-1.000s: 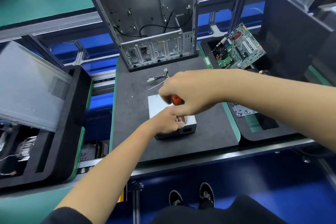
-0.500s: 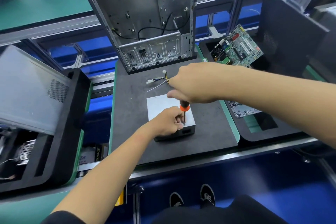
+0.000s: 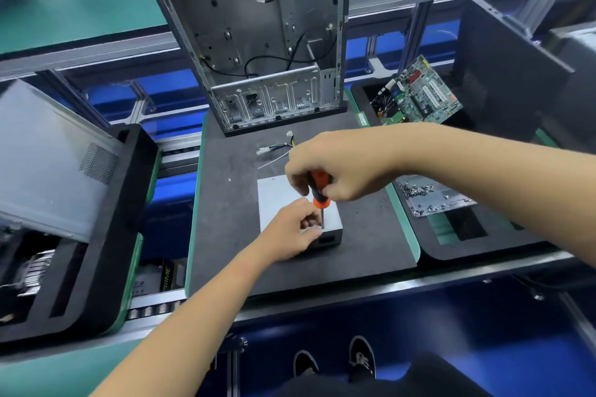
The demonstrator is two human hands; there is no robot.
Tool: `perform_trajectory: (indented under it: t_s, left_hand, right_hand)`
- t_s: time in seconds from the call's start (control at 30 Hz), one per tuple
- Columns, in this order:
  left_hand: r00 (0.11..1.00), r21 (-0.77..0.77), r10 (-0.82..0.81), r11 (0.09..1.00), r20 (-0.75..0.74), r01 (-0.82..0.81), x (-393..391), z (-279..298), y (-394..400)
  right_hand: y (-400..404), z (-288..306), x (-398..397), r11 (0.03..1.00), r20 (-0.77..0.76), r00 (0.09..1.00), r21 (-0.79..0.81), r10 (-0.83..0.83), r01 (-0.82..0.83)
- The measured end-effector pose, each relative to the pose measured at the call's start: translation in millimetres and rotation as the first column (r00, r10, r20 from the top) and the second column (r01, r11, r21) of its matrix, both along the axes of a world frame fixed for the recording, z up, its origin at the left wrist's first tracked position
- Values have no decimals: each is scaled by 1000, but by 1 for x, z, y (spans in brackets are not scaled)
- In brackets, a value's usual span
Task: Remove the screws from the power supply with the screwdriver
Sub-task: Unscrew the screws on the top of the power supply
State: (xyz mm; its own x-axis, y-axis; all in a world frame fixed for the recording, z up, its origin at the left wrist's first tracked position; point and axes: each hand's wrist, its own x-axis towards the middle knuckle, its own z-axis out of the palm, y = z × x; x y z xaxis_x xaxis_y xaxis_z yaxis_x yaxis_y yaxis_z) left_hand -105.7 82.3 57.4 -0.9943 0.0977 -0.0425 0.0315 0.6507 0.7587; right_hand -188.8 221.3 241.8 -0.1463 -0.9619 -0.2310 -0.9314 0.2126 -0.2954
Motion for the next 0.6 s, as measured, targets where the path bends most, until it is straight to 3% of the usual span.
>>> perform_trajectory:
  t_s: [0.07, 0.1, 0.13, 0.2, 0.27, 0.33, 0.4, 0.43, 0.5, 0.6]
  left_hand:
    - [1000, 3, 3, 1000, -2, -3, 1, -1, 1]
    - [1000, 2, 11, 1000, 0, -11, 1, -1, 2]
    - [1000, 2, 24, 1000, 1, -24, 1, -1, 2]
    - [999, 3, 38, 999, -3, -38, 0, -2, 2]
    - [1000, 5, 30, 1000, 4, -30, -1, -3, 2]
    - [1000, -1, 26, 1000, 6, -26, -1, -3, 2]
    - [999, -11, 33, 999, 1, -33, -1, -3, 2]
    - [999, -13, 34, 999, 0, -34, 0, -3, 2]
    - [999, -11, 49, 999, 10, -49, 0, -3, 3]
    - [997, -10, 76, 997, 21, -75, 0, -4, 5]
  right_hand:
    - [3, 0, 0, 1000, 12, 1000, -18, -19, 19]
    - [3, -2, 1, 998, -80, 995, -8, -64, 64]
    - [2, -3, 1, 994, -268, 958, 17, -101, 109]
    - [0, -3, 4, 984, -526, 840, 31, -134, 176]
    - [-2, -6, 7, 994, -480, 872, 8, -94, 112]
    - [-2, -8, 7, 1000, -235, 972, -14, -3, 0]
    - [0, -5, 7, 999, 10, 999, -4, 47, -47]
    - [1, -3, 7, 998, 62, 997, -4, 56, -56]
    - [2, -7, 8, 999, -16, 1000, -48, 6, -6]
    - [1, -10, 8, 990, -413, 900, -46, -143, 136]
